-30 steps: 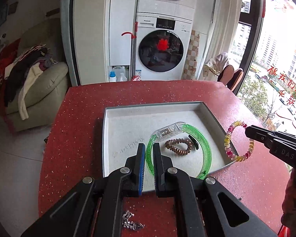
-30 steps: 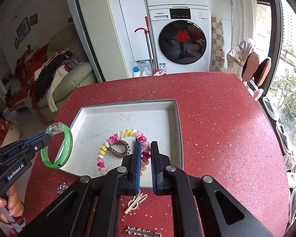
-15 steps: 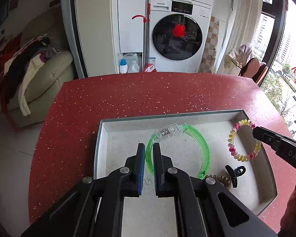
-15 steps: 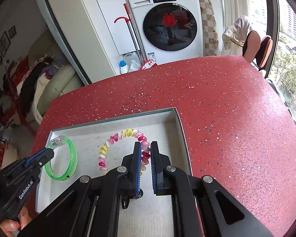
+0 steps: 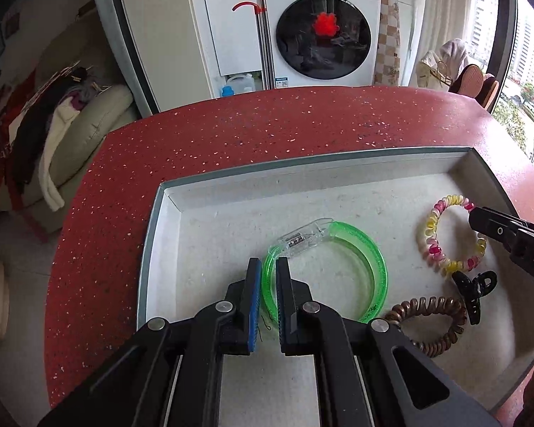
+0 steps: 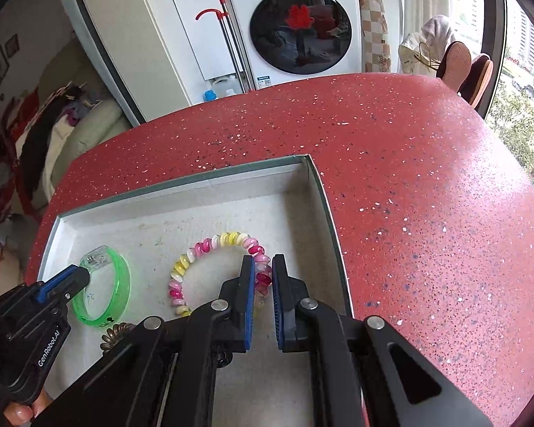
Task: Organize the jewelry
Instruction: 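Lower the green bangle into the tray with the left gripper while the right gripper releases the bracelet there, then open both grippers and withdraw them from the tray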
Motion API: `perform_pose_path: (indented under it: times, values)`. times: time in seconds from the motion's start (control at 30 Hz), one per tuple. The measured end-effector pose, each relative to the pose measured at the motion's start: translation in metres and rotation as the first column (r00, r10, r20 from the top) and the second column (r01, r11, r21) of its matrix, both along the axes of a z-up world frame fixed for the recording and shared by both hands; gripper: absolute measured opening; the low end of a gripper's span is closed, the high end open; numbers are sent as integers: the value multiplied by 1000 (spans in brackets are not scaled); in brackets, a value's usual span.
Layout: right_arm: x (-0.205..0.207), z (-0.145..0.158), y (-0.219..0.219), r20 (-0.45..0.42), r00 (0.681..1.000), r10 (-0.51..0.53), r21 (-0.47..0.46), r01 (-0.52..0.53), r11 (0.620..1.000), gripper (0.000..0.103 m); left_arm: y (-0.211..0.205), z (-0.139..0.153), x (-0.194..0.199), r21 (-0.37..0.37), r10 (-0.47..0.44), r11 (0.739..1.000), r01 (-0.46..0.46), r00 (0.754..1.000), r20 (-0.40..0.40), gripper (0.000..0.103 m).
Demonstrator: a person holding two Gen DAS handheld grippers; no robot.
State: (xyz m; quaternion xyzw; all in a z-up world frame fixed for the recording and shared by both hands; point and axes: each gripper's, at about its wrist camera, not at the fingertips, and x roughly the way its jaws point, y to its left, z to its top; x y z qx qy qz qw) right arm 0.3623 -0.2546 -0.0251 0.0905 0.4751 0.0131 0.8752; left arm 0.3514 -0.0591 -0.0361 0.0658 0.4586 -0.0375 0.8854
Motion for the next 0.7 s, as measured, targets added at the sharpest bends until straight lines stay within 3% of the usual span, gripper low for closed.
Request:
perform_pose_path:
  times: [0.1, 0.17, 0.23, 0.7]
  values:
    - [-1, 1, 0, -12, 1000, 8, 17, -8, 1000, 15, 1, 1, -1, 7, 14, 1000, -14, 1000, 5, 27]
    - [-4, 4, -3, -1, 1000, 9, 59, -9, 998, 40, 2, 4, -4, 3, 19, 1000, -19, 1000, 13, 27]
    - [-9, 11, -4, 27, 1000, 4, 76, -6, 997, 57, 4, 8, -7, -11, 19, 1000, -19, 999, 27, 27]
    - [-74, 53, 0, 138, 990, -12, 175, -13, 985, 68, 15, 45, -44, -86, -21, 996, 31, 994, 111, 27]
